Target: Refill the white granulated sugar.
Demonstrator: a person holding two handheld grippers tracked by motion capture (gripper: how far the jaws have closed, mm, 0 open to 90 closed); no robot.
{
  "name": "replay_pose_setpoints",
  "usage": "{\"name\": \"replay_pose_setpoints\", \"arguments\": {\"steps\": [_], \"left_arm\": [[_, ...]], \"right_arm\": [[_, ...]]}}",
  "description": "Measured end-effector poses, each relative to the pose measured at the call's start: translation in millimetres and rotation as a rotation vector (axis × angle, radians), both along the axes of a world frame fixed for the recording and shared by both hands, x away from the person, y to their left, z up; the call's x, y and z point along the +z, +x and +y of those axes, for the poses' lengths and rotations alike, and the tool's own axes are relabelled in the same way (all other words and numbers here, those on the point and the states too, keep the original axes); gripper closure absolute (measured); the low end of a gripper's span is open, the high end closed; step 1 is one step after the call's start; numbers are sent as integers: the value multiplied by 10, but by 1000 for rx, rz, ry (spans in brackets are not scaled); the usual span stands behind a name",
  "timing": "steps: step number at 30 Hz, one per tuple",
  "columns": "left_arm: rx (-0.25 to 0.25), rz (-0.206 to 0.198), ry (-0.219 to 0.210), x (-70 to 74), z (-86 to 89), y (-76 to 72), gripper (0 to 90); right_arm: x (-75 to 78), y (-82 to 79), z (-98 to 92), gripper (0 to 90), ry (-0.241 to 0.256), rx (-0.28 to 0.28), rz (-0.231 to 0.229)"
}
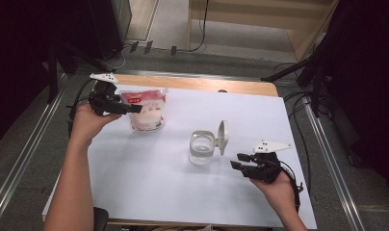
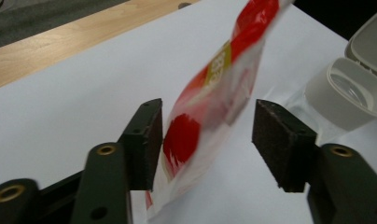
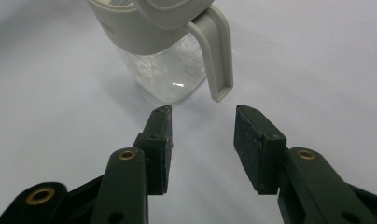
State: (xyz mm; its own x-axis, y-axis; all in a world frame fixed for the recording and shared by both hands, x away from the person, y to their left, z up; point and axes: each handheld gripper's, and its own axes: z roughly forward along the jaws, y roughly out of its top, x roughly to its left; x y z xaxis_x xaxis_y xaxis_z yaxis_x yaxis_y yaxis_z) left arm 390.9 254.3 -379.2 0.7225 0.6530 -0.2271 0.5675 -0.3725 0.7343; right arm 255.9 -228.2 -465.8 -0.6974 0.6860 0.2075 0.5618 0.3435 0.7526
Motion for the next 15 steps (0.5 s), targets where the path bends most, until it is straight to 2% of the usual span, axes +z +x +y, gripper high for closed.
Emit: {"name": "replay_pose_setpoints", "arguments": {"steps": [3,6,8,10,15], "left_arm": [[-10,1,-37,-2,-5,20,531],[-20,21,-69,-14,-24,34,600],[-20,52,-74,-30,-38,43,664],[-13,64,-66,-33,-40,50,737],[12,94,-64,-26,-34,40,807]], "right_arm": [[8,-32,23,566,7,6,-10],[12,-55,65,563,18,27,-7],[23,-74,106,563,29,48,-7],[42,-99,168,563,34,80,-25],[77,-147,270,569,33,122,-41]]}}
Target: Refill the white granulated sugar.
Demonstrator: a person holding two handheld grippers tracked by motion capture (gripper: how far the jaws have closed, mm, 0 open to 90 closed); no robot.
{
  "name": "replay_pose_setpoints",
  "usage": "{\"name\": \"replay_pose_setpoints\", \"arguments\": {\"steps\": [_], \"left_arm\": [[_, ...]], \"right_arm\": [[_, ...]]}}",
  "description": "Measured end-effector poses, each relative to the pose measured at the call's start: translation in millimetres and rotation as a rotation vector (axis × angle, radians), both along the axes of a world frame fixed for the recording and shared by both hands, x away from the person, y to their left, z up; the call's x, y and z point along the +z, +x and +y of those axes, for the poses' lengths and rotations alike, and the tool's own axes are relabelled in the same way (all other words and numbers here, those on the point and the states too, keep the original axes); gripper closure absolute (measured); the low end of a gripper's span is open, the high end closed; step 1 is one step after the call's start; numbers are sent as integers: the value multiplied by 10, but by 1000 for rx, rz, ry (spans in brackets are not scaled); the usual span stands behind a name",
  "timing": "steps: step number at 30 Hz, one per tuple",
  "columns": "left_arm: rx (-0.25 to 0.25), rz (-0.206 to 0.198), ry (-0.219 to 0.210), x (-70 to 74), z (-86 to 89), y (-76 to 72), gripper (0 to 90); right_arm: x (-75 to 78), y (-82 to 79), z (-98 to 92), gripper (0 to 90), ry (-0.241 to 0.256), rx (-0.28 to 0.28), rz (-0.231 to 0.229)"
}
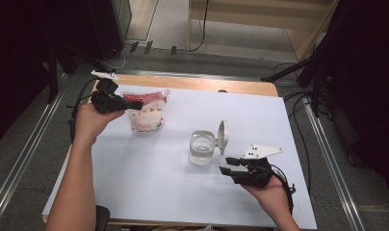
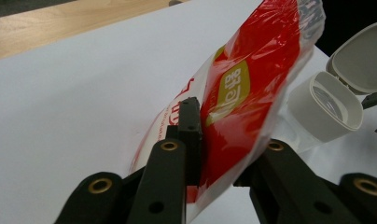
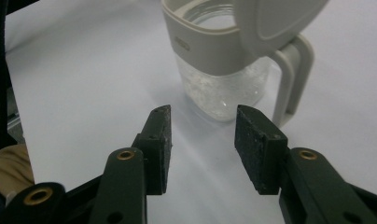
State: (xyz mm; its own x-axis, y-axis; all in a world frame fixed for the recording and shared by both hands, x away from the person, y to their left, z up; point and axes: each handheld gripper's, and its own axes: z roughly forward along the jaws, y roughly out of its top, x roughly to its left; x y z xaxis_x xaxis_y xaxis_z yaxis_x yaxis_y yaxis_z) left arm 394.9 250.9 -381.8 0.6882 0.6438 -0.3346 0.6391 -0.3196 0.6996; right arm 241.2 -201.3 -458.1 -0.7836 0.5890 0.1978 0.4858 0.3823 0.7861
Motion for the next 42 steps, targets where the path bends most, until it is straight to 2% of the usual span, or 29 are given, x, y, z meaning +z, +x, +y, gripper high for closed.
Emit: {"name": "replay_pose_setpoints", "arguments": {"steps": [2,4,5,6,9,11,13,14,15,17,18,20,26,30,32,34,40,42], "left_arm": [[7,0,20,6,4,0,848],[32,45,-5,1,12,9,873],[30,54,-12,-5,22,11,885],[35,43,-15,-12,27,8,896],[49,59,-17,-2,27,6,900],[55,76,-38,1,19,18,900],[48,115,-96,2,17,35,900],[49,120,-110,11,17,39,900],[45,117,-106,24,17,34,900],[25,127,-136,63,10,12,900],[24,118,-143,98,-5,-10,900],[-1,103,-138,176,-38,-49,900],[-10,53,-80,356,-159,-192,900],[-1,49,-55,436,-212,-280,900],[-11,45,-35,462,-248,-320,900],[-27,41,-23,489,-279,-358,900],[-43,35,-51,566,-307,-457,900],[-39,31,-46,592,-309,-481,900]], "right_arm": [[13,-32,52,575,-10,15,-14],[31,-71,102,577,-21,47,-41],[42,-93,126,579,-25,66,-56],[56,-116,151,579,-28,75,-60],[68,-151,225,582,-24,100,-62],[67,-165,270,582,-31,104,-56],[61,-173,322,582,-31,113,-49],[58,-174,339,583,-35,118,-50],[55,-170,354,583,-38,121,-52],[48,-155,372,582,-32,118,-45],[48,-153,380,581,-29,114,-39],[47,-144,400,577,-27,115,-39],[73,-142,508,562,-10,94,-29],[88,-133,620,557,-1,102,-24],[105,-149,685,556,15,106,-17],[116,-156,744,555,10,122,-22],[90,-150,937,548,10,155,-14],[93,-141,987,549,13,167,-20]]}}
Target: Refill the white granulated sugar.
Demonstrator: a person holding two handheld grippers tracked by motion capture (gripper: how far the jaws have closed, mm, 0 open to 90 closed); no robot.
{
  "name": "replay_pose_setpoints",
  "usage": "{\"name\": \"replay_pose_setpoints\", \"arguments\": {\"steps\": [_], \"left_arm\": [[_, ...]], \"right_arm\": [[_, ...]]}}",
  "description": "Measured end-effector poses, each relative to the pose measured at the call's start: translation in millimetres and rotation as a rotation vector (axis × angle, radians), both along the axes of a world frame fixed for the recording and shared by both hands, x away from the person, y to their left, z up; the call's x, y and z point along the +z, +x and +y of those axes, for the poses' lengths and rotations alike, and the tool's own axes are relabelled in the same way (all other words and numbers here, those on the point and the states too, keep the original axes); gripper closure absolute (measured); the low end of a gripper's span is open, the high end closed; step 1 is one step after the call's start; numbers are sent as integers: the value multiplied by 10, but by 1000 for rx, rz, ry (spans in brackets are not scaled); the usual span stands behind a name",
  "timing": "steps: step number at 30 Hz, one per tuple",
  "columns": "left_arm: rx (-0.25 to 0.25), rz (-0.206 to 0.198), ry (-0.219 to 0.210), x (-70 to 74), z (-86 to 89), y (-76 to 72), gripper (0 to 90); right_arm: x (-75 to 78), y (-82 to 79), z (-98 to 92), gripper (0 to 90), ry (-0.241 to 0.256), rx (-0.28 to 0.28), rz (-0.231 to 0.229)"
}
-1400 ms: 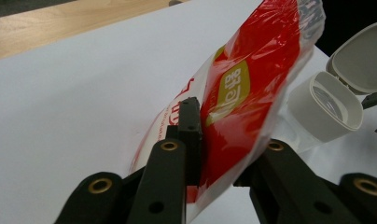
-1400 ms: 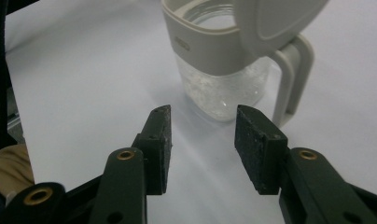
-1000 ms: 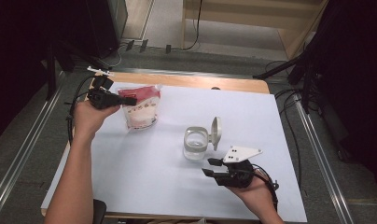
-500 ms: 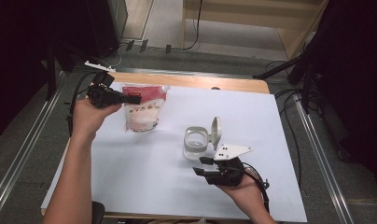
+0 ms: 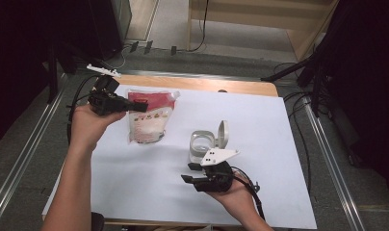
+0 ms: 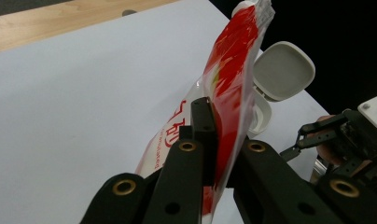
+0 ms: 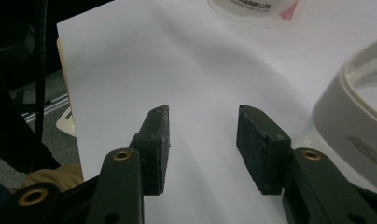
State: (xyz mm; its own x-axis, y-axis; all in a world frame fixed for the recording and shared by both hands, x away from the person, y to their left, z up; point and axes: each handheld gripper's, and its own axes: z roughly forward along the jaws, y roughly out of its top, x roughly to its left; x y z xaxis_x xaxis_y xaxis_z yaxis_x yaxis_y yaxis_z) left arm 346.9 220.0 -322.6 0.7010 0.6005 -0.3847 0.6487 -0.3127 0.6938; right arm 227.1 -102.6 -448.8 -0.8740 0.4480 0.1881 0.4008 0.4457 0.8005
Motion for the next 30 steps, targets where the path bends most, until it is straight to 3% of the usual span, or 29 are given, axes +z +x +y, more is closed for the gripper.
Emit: {"name": "replay_pose_setpoints", "arguments": {"steps": [4,12,19,30], "left_arm": [[-12,-7,14,59,-27,-51,900],[-64,-25,-16,163,-60,-132,900],[-96,-30,-48,229,-73,-185,900],[-95,-9,-8,217,-131,-197,900]], "right_arm": [[64,49,107,548,-1,3,18],[92,140,337,540,14,18,9],[-2,193,498,506,-12,10,21],[-182,309,748,521,20,-23,19]]}}
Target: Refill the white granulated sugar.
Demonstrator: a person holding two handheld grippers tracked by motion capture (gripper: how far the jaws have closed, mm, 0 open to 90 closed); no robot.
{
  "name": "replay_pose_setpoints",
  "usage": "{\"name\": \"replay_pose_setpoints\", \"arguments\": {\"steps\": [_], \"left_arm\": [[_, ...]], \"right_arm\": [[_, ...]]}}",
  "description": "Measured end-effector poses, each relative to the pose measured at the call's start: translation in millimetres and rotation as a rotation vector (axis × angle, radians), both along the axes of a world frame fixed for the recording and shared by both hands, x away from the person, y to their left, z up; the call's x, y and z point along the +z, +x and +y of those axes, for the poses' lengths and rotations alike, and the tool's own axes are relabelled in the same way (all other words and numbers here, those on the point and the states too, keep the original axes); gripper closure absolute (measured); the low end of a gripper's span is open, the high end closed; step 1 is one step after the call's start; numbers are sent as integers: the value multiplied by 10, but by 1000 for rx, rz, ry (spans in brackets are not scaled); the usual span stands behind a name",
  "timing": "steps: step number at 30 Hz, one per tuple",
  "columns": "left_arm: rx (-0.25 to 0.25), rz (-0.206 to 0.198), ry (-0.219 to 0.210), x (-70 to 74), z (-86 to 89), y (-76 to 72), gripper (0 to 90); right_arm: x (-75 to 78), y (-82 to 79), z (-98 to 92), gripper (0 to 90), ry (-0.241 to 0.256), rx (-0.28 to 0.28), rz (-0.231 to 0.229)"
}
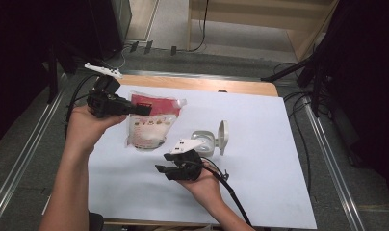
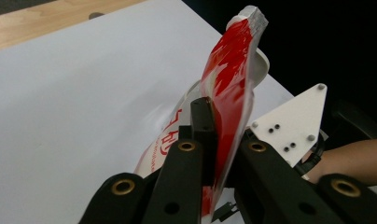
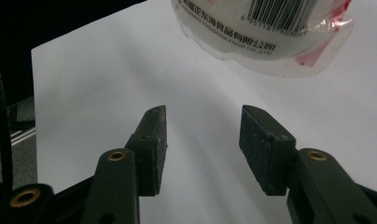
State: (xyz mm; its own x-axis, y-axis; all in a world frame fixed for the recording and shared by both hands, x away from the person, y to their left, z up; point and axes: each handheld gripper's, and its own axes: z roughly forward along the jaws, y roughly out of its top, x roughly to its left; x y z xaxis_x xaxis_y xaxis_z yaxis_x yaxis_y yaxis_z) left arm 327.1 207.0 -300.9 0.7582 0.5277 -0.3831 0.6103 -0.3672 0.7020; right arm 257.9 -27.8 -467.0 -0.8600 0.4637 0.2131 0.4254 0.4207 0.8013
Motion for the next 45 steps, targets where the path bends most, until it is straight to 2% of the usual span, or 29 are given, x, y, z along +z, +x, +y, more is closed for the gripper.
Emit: {"name": "replay_pose_setpoints", "arguments": {"steps": [7,10,14,20,22,25,28,29,32,33,34,38,41,42,43,45], "left_arm": [[-19,2,-3,18,-34,-36,900],[-19,31,-16,36,-31,-61,900],[-22,73,-27,63,-30,-117,897],[-45,123,-41,81,-43,-150,885],[-43,152,-42,60,-53,-139,885],[-41,186,-74,-5,-48,-90,887],[-26,194,-89,-47,-50,-53,890],[-22,199,-96,-55,-55,-46,890],[-24,162,-93,-57,-91,-31,890],[-31,125,-71,-53,-121,-42,880],[-49,102,-25,-63,-159,-48,865],[-86,88,-3,-79,-228,-56,846],[-122,88,54,-142,-311,-44,813],[-136,75,75,-165,-349,-51,807],[-145,64,68,-170,-363,-55,814],[-164,67,36,-187,-390,-33,825]], "right_arm": [[-112,59,96,526,13,-39,-8],[-158,71,123,529,27,-52,-1],[-209,56,160,535,12,-67,-32],[-251,49,146,552,53,-98,-52],[-249,49,138,549,63,-113,-77],[-235,21,156,532,55,-111,-139],[-239,6,153,550,50,-103,-134],[-240,0,149,557,50,-93,-145],[-223,-44,151,587,68,-69,-156],[-208,-57,150,595,75,-60,-153],[-198,-71,150,603,79,-62,-148],[-159,-131,128,626,97,-43,-130],[-100,-178,71,626,119,-52,-132],[-82,-178,49,621,132,-57,-118],[-61,-168,18,621,154,-54,-100],[-26,-187,-16,626,164,-49,-74]]}}
